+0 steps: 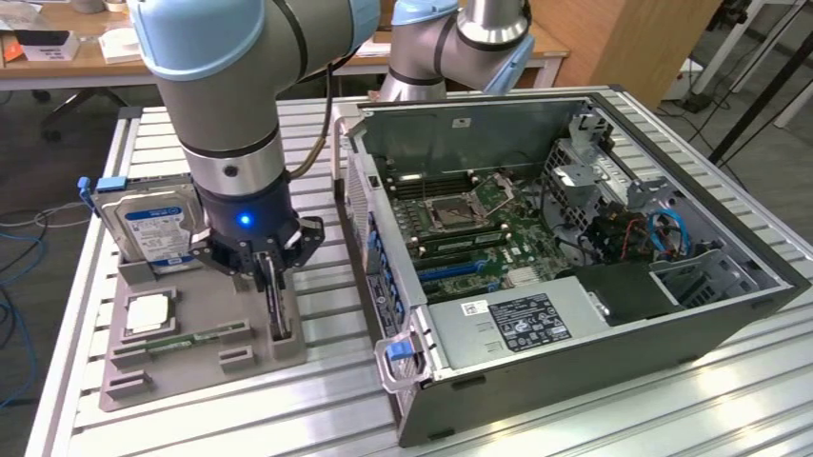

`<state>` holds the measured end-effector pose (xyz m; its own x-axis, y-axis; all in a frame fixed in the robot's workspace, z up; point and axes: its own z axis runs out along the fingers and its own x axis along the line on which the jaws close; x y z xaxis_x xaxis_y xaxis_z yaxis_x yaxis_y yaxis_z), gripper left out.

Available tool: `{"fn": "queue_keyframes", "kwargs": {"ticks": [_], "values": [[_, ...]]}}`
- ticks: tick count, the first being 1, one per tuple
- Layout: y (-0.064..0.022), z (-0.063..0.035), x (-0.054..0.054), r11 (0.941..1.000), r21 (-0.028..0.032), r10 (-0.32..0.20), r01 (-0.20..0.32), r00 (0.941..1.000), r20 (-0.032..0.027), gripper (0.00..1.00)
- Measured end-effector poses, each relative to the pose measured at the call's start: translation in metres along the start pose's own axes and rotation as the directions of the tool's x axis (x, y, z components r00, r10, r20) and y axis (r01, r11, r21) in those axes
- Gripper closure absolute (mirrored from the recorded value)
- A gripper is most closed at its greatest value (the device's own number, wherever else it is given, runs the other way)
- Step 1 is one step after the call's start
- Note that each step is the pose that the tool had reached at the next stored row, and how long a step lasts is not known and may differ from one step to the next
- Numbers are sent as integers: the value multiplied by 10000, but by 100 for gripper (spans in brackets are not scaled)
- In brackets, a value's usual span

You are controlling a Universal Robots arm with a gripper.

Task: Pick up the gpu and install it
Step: 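Pick up the gpu and move the gpu toward the slot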

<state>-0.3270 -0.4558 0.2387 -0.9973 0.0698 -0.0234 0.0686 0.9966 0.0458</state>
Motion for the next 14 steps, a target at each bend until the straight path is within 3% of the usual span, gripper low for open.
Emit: {"fn": "queue_keyframes", "kwargs": {"ticks": [14], "values": [[0,1,0,10000,-2,0,0,10000,0,74]]}}
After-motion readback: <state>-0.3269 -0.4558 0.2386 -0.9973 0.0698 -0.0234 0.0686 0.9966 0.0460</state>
